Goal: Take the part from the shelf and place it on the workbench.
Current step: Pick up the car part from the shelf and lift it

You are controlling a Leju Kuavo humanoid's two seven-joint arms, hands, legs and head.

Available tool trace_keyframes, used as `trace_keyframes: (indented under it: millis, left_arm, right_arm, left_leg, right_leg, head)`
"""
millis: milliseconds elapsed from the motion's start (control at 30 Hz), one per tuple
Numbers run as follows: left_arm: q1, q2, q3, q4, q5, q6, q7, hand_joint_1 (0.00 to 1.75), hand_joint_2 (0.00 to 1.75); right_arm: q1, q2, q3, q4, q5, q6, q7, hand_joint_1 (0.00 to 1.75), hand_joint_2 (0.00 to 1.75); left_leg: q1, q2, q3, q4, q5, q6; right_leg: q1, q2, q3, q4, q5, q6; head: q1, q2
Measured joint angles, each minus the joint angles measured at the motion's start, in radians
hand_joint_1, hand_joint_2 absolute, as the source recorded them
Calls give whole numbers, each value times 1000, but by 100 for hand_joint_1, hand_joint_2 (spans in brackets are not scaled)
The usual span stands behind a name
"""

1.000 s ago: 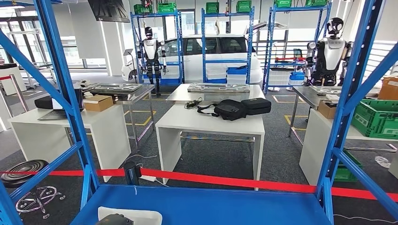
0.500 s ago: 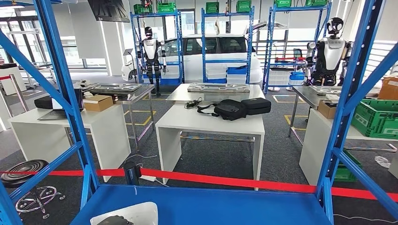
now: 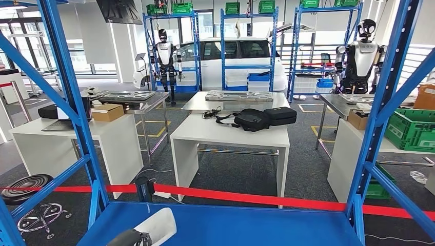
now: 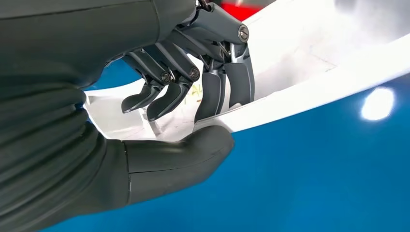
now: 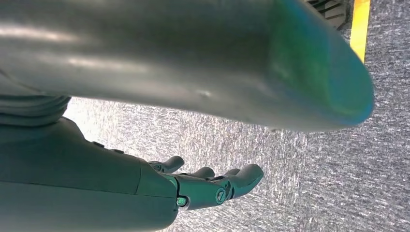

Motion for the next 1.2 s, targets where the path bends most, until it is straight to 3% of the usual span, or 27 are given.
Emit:
trace_keyframes:
  millis: [167,333,467,633,867,1067,1133,1200]
  left_arm:
    - [-4,-17,151,-138,245,-138,-42,175,175]
    - [12,-32,280,-386,410,-219,-27,175,175]
    - [76,-37,384,-619,542,-279,-13,175,175]
    - [176,-33,485,-837,564,-301,-20,175,175]
    - [242,-31,543,-955,576,-339,-31,175,175]
    - [241,-60,538,-954,575,-375,-46,175,175]
    - [237,-72,535,-950,574,-375,-48,175,175]
    - [234,-80,535,-945,574,-375,-49,175,175]
  right_arm:
    - [0,0,-21,0,-4,-5,-8,0,0]
    - [0,0,-39,0,0,-13,-13,0,0]
    - [1,-1,-44,0,9,-16,-18,0,0]
    - [1,-2,-55,0,10,-17,-23,0,0]
    - [0,-1,-65,0,0,-19,-12,0,0]
    - [1,4,-98,0,-37,-34,0,0,0]
    - [1,5,-106,0,-39,-36,1,0,0]
    - [3,5,-111,0,-40,-37,1,0,0]
  left_leg:
    - [0,0,0,1,0,0]
    - [0,0,-1,1,-1,1]
    - [0,2,-1,1,-2,2]
    - [0,2,-1,1,-4,4]
    - [-2,2,-4,9,-8,10]
    - [-2,3,-6,12,-7,27]
    - [4,7,1,-1,2,36]
    - [6,12,2,-5,7,42]
  right_leg:
    - [0,1,0,0,0,0]
    - [0,1,0,0,0,0]
    - [0,3,0,0,0,0]
    - [-1,2,0,0,-1,1]
    - [-2,1,1,-1,-1,7]
    - [-5,1,3,-2,0,24]
    - [-5,0,-12,33,-26,32]
    - [-6,-2,-60,141,-91,39]
  head:
    - [0,0]
    - [0,0]
    - [0,0]
    - [0,0]
    - [0,0]
    - [0,0]
    - [1,0]
    - [2,0]
